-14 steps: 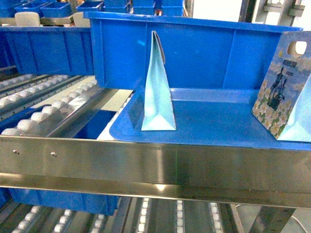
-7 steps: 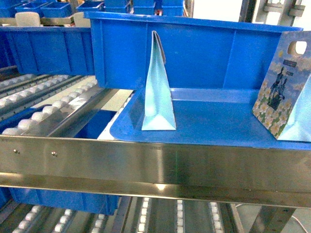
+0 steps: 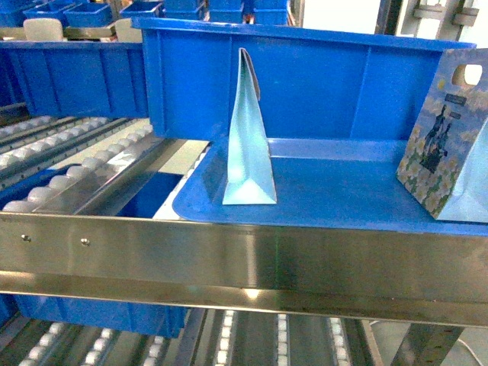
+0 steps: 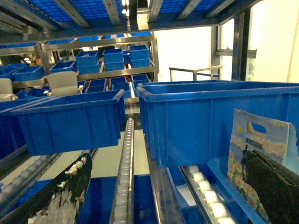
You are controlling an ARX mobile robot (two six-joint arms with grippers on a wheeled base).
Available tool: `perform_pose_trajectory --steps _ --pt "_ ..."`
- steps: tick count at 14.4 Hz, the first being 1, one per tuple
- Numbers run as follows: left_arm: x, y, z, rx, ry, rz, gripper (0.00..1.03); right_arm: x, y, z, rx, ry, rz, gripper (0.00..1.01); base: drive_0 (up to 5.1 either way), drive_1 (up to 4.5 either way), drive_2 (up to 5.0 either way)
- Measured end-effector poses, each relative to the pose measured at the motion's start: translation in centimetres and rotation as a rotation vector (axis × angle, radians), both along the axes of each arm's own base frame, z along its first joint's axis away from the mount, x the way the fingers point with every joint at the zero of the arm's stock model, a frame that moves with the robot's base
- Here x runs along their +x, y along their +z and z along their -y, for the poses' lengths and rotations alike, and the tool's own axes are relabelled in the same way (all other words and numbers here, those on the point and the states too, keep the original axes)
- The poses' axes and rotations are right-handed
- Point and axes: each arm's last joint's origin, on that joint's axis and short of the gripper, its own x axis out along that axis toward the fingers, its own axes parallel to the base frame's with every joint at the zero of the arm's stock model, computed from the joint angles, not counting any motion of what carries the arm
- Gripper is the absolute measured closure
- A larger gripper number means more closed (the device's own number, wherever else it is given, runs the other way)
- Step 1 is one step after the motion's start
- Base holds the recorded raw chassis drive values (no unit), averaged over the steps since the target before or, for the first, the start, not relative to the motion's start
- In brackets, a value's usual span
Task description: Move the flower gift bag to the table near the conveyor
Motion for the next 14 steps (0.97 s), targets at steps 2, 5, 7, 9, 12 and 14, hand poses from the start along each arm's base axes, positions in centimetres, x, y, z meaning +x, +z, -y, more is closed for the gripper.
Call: perform_pose_trajectory --steps 2,5,7,9,12,14 --pt "0.0 0.0 0.0 0.0 0.004 0.002 0.05 0.0 0.0 0.0 -0.002 0.0 0.004 0.03 0.0 0.0 0.0" --pt "0.0 0.0 0.0 -0.001 0.005 0.002 0.05 0.9 0.4 0.1 -0.006 0.0 -0.003 0.03 0.0 0.0 0.0" --pt "0.0 0.0 0.0 0.0 0.004 0.002 0.05 2.0 0.9 -0.1 -0.009 0.001 0.005 0.03 0.0 0.0 0.0" --pt "0.0 0.0 0.0 0.0 0.005 0.002 0.05 4.3 1.4 -0.6 -0.022 0.005 0.0 0.03 0.0 0.0 0.0" --pt "0.0 0.0 0.0 -0.001 0.005 0.002 0.05 7.1 2.0 -1.2 -0.029 0.032 -0.037 0.03 0.0 0.0 0.0" --pt "0.0 0.0 0.0 0.0 0.004 0.002 0.05 9.1 2.4 -1.1 -0.03 0.023 -0.049 0.03 0.0 0.0 0.0"
